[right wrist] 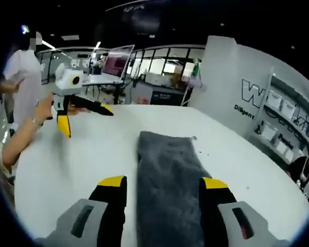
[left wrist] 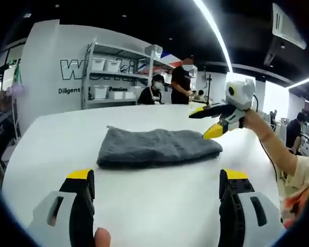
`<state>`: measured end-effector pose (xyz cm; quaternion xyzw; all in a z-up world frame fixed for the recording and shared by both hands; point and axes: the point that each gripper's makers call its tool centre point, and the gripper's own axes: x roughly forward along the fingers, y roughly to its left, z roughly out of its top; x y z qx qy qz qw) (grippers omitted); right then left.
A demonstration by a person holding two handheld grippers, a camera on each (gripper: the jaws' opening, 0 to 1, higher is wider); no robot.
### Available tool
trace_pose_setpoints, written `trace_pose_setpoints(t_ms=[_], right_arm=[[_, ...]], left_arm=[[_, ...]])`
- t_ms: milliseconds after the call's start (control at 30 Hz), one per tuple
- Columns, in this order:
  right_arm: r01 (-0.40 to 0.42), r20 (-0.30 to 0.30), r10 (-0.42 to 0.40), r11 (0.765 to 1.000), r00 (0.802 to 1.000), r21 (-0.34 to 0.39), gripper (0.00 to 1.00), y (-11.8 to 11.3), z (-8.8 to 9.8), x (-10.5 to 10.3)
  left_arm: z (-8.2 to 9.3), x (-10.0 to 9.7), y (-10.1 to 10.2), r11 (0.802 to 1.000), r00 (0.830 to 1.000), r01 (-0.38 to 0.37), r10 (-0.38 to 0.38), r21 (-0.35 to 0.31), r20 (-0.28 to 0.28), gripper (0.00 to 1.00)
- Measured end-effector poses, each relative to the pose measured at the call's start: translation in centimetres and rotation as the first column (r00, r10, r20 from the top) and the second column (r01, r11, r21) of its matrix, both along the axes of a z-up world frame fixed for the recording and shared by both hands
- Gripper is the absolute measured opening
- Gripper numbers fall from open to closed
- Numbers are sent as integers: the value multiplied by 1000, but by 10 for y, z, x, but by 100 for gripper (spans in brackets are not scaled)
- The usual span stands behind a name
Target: Fold the towel on the table until its edges align and the towel forms a compact rectangular stack.
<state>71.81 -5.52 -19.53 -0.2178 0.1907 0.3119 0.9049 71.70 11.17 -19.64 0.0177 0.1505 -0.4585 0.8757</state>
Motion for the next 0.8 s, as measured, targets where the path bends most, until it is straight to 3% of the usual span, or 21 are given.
trace_pose_setpoints(t_ms=[300,400,500,600,800], right_arm=[[-51,-87,37,984,995,-169,45,20,-58,-2],[-53,-74,38,977,996,-208,30,15,-58,10],[-51,-76,38,981,996,-186,20,14,-59,11],[-55,-73,43,985,996,-163,4,14,-59,11],[-25,-14,24,992,1000,-124,1,10,-35,21]], left_arm=[[-2,5,4,1000,1000,-5,6,7,-12,99],[-5,4,5,1000,1000,-13,13,12,-19,99],[-6,5,6,1000,1000,-17,17,18,-21,99],[-6,7,7,1000,1000,-19,20,21,-23,99],[-6,10,9,999,999,-22,22,25,-25,99]])
